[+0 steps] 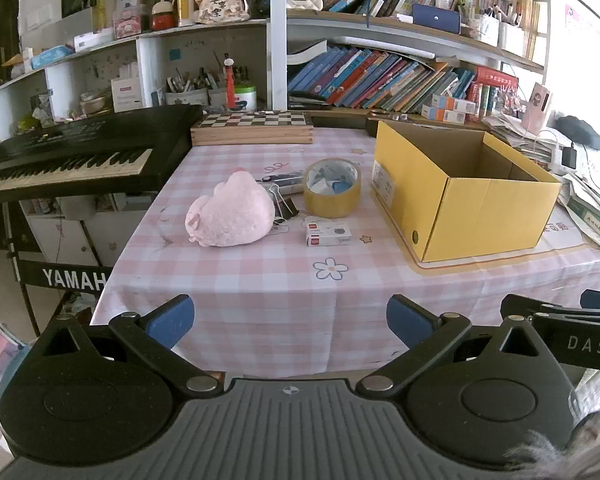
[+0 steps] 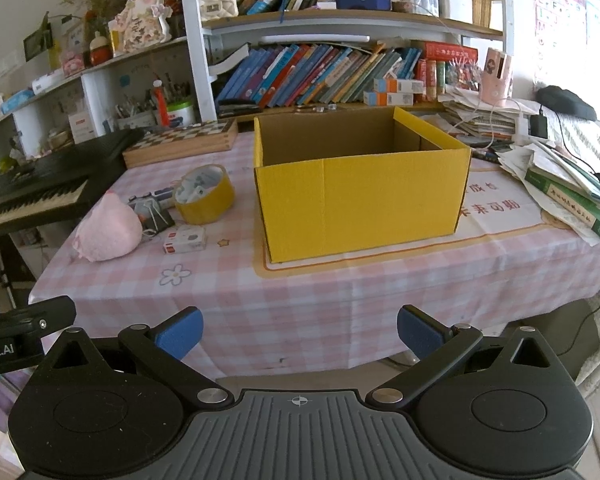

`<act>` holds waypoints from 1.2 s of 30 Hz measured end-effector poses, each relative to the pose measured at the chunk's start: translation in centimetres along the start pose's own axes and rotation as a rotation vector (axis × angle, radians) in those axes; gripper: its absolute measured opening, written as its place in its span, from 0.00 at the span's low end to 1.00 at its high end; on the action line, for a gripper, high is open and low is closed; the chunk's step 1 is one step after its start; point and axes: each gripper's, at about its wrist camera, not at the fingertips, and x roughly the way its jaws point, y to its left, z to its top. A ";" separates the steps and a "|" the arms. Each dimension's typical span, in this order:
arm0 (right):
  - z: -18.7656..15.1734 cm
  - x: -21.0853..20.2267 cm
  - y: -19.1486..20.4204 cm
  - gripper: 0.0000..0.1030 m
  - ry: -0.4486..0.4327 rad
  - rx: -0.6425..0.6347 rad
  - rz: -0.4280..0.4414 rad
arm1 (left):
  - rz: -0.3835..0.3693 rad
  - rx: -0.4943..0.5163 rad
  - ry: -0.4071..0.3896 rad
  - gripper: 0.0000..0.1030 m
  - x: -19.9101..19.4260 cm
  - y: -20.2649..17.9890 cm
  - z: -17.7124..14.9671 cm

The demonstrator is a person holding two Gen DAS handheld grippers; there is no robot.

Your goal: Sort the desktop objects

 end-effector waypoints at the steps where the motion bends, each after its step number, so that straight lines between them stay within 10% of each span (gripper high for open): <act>1: 0.0 0.0 0.0 1.00 0.000 0.000 0.000 | 0.000 0.000 0.000 1.00 0.0 0.0 0.0; 36: -0.2 0.2 0.3 1.00 0.001 -0.007 0.009 | -0.011 -0.007 -0.002 1.00 0.1 0.1 -0.2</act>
